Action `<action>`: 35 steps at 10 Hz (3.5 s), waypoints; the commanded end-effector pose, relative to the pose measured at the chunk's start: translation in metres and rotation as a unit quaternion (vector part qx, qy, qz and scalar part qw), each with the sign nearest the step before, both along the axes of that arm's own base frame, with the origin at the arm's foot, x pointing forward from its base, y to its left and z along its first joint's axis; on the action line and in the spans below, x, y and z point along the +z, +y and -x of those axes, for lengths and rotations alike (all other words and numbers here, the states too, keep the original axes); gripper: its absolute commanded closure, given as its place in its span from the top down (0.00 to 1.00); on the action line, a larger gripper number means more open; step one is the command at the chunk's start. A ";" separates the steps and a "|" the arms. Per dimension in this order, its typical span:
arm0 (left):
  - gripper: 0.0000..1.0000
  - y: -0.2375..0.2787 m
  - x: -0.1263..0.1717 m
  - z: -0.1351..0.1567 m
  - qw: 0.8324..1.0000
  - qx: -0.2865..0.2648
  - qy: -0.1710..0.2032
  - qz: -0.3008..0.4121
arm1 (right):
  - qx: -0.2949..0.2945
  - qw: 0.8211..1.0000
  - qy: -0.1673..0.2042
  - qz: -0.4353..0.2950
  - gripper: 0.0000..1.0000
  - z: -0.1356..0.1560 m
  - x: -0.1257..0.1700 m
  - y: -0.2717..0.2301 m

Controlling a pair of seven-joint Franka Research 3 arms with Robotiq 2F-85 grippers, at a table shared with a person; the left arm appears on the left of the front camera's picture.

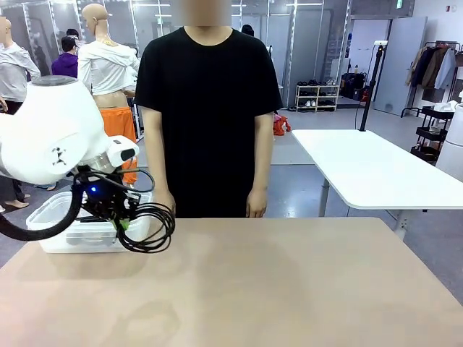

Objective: Organize and store the cables.
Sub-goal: Place the USB Extension Cable into the Organizing box.

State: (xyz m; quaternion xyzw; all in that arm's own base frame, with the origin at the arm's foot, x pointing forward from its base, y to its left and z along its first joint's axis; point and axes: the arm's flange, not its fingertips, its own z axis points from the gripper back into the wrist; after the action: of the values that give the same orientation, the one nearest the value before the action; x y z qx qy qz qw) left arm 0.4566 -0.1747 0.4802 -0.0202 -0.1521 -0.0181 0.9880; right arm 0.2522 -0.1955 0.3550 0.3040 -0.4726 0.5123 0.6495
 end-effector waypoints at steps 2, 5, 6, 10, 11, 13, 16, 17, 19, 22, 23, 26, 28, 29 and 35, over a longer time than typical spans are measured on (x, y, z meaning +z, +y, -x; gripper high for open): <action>0.15 0.057 0.028 -0.035 1.000 0.002 -0.018 -0.008 | -0.003 1.000 0.000 -0.003 1.00 0.000 0.002 -0.001; 0.15 0.124 0.029 -0.082 0.999 0.027 -0.029 -0.007 | -0.003 1.000 0.000 -0.003 1.00 0.000 0.002 -0.001; 0.15 0.148 0.024 -0.100 0.999 0.012 -0.037 -0.036 | -0.003 1.000 0.000 -0.003 1.00 0.000 0.002 -0.001; 0.15 0.198 -0.004 -0.168 0.999 0.017 0.001 -0.042 | -0.003 1.000 0.000 -0.003 1.00 0.000 0.002 -0.001; 0.15 0.204 -0.012 -0.180 0.999 0.024 -0.002 -0.048 | -0.003 1.000 0.000 -0.003 1.00 0.000 0.002 -0.001; 0.15 0.201 -0.032 -0.190 0.998 0.003 0.031 -0.059 | -0.003 1.000 0.000 -0.003 1.00 0.000 0.002 -0.001; 0.43 0.200 -0.034 -0.187 0.998 0.026 0.035 -0.046 | -0.003 1.000 0.000 -0.003 1.00 0.000 0.002 -0.001; 0.56 0.200 -0.032 -0.184 0.998 0.028 0.039 -0.048 | -0.003 1.000 0.000 -0.003 1.00 0.000 0.002 -0.001; 1.00 0.192 -0.028 -0.182 0.999 0.029 0.029 -0.025 | -0.003 1.000 0.000 -0.003 1.00 0.000 0.002 -0.001; 0.95 0.188 -0.014 -0.173 1.000 0.012 0.023 0.005 | -0.003 1.000 0.000 -0.003 1.00 0.000 0.002 -0.001; 1.00 0.188 -0.011 -0.168 1.000 0.002 0.018 0.008 | -0.003 1.000 0.000 -0.003 1.00 0.000 0.002 -0.001; 1.00 0.194 -0.007 -0.151 0.999 -0.030 0.012 0.011 | -0.003 1.000 0.000 -0.003 1.00 0.000 0.002 -0.001; 1.00 0.203 -0.005 -0.140 0.998 -0.062 0.007 0.023 | -0.003 1.000 0.000 -0.003 1.00 0.000 0.002 -0.001; 1.00 0.188 -0.005 -0.158 1.000 -0.021 0.012 0.004 | -0.003 1.000 0.000 -0.003 1.00 0.000 0.002 -0.001; 1.00 0.188 -0.005 -0.158 1.000 -0.021 0.012 0.004 | -0.003 1.000 0.000 -0.003 1.00 0.000 0.002 -0.001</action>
State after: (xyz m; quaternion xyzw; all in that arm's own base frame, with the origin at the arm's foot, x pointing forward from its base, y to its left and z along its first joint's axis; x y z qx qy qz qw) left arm 0.6108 0.0158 0.4737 -0.0345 -0.1394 -0.0454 0.9886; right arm 0.2520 -0.1957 0.3551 0.3036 -0.4725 0.5120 0.6499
